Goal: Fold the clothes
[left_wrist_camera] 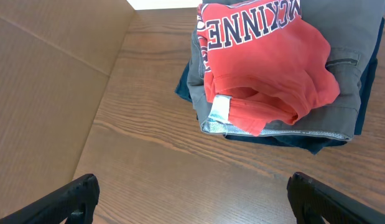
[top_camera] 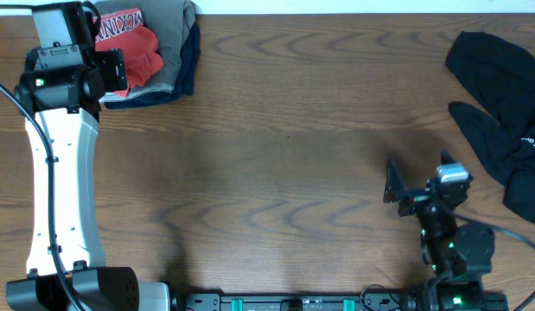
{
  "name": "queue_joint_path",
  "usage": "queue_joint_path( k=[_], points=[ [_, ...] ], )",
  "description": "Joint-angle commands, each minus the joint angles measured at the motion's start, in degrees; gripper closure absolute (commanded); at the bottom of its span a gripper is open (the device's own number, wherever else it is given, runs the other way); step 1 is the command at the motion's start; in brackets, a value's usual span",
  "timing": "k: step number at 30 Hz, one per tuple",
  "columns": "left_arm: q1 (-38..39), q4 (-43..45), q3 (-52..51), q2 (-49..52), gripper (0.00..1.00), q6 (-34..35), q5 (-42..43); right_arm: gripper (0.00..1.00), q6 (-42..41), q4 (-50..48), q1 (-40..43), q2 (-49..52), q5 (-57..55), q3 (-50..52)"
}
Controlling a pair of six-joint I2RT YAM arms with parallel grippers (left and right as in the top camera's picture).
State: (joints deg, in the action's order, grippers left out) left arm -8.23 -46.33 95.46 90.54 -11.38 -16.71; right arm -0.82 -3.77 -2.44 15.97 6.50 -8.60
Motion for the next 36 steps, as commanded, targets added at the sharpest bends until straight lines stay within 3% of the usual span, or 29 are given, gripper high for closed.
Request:
queue_joint_path(
  k=[1,7,15,36],
  points=[
    [-0.2,-0.2,0.1,0.1,0.02,0.1,-0.3,0.01,-0.4,-0.2,0.7,-4.2,-0.3,3.9],
    [-0.2,-0.2,0.1,0.1,0.02,0.1,-0.3,0.01,-0.4,-0.4,0.7,-8.0,-0.3,8.2],
    [-0.2,-0.2,0.1,0.1,0.02,0.1,-0.3,0.01,-0.4,8.0,0.7,-10.5,-0.7,8.3],
    [-0.2,-0.2,0.1,0.1,0.02,0.1,-0.3,0.01,-0.4,7.5,0.5,-11.6,-0.5,8.3]
  ],
)
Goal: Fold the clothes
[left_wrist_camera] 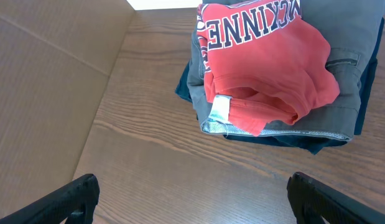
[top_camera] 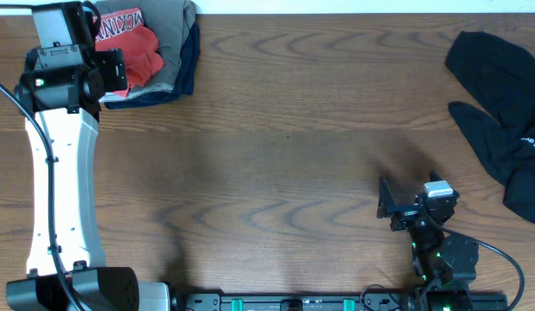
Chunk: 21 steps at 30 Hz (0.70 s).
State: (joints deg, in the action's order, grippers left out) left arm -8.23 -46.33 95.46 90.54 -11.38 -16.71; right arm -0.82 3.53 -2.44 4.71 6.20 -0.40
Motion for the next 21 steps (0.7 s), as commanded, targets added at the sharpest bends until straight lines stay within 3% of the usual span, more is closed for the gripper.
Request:
queue_joint_path(
  k=[1,15,21],
  points=[
    [-0.2,-0.2,0.1,0.1,0.02,0.1,-0.3,0.01,-0.4,0.2,0.5,-0.3,-0.2,0.1],
    [-0.2,-0.4,0.0,0.1,0.02,0.4,-0.1,0.01,-0.4,0.2,0.5,-0.3,-0.2,0.1],
    [-0.2,3.1,-2.6,-0.8,0.02,4.0,14.9,0.01,-0.4,0.2,0.5,-0.3,-0.2,0.1]
  ],
)
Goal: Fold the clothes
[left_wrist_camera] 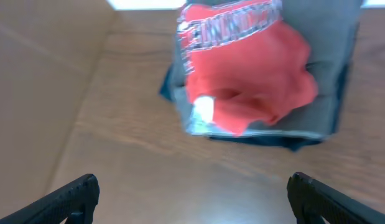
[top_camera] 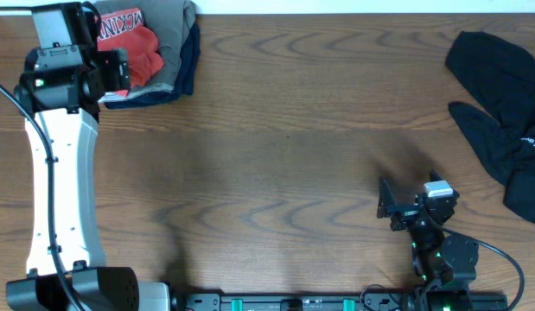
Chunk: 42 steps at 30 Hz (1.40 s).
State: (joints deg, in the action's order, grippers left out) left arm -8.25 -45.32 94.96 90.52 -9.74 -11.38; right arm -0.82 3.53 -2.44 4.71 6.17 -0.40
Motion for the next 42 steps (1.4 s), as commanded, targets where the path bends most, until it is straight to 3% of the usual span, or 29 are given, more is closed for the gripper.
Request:
queue_joint_path(
  k=[1,4,11,15,30,42],
  points=[
    [-0.1,4.3,-3.4,-1.2,0.02,3.0,12.2,0.01,-0.4,0.2,0.5,-0.3,-0.2,0.1],
    [1.0,13.0,-9.6,-3.1,0.02,4.3,17.7,0.01,-0.4,0.2,0.5,-0.3,-0.2,0.1],
    [4.6,34.8,-31.1,-13.6,0.02,4.9,17.8,0.00,-0.4,0.2,0.5,-0.3,-0.2,0.1],
    [4.9,41.1,-43.0,-21.3,0.02,5.4,18.1,0.01,-0.4,0.2,0.5,-0.3,-0.2,0.1],
    [4.9,55.4,-82.5,-56.3,0.02,5.6,18.1,0.01,-0.4,0.2,0.5,-0.3,-0.2,0.1],
    [4.9,53.1,-92.9,-74.8,0.02,6.0,18.5,0.01,-0.4,0.2,0.5,-0.3,-0.2,0.1]
  ],
)
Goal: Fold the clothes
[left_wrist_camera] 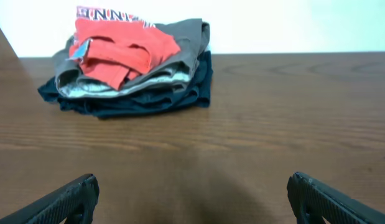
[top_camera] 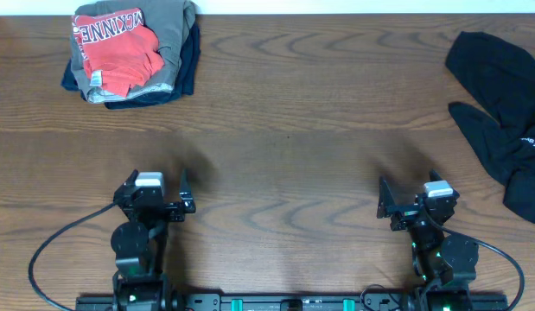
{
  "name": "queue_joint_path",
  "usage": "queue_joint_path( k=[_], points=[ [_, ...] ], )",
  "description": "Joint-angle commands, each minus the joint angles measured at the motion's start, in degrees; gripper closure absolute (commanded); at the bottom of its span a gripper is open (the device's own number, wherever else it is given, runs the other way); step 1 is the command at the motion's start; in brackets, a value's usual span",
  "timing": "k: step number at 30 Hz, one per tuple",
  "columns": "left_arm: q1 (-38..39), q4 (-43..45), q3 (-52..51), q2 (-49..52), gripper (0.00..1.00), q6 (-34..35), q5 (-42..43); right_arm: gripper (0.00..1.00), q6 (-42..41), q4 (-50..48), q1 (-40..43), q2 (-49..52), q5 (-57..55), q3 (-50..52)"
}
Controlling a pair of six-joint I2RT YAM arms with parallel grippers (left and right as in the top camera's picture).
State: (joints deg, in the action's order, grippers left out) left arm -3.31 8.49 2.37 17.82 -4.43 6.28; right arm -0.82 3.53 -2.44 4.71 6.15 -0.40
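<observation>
A folded stack point(top_camera: 129, 50) lies at the table's far left corner: a red lettered shirt point(left_wrist_camera: 125, 45) on top of grey and dark blue pieces. An unfolded black garment point(top_camera: 500, 108) lies crumpled at the far right edge. My left gripper point(top_camera: 155, 186) sits low near the front edge, far from the stack. It is open and empty, with its fingertips point(left_wrist_camera: 74, 193) wide apart in the left wrist view. My right gripper point(top_camera: 410, 192) is drawn back at the front right. It looks open, holds nothing, and is well short of the black garment.
The wooden table point(top_camera: 284, 130) runs between the stack and the black garment. A white wall point(left_wrist_camera: 273, 25) stands behind the table's far edge. Both arm bases sit on a rail point(top_camera: 293, 302) along the front edge.
My left arm was stretched out with its gripper over the folded stack. It is now folded back at the front edge, with the gripper still open. The right arm has not moved.
My left gripper first hovered open over the stack, red shirt on top, while the right arm sat a little forward. The right arm then stood drawn back at the front. The left wrist view was then blurred and shifted over the stack. Now both arms are drawn back, empty.
</observation>
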Motion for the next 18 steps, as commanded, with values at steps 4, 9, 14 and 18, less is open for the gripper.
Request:
queue_joint_path(
  k=[4,9,14,18],
  points=[
    [-0.1,-3.1,-0.3,-4.3,0.02,0.7,0.8,0.01,-0.4,0.2,0.5,-0.3,-0.2,0.1],
    [-0.1,-6.2,-0.3,-7.1,0.02,0.7,0.8,0.01,-0.4,0.2,0.5,-0.3,-0.2,0.1],
    [-0.1,-8.6,-0.9,-11.0,0.02,0.7,0.8,0.01,-0.4,0.2,0.5,-0.3,-0.2,0.1],
    [-0.1,-10.7,-2.1,-14.2,0.02,0.9,0.8,0.01,-0.4,0.2,0.5,-0.3,-0.2,0.1]
  ],
)
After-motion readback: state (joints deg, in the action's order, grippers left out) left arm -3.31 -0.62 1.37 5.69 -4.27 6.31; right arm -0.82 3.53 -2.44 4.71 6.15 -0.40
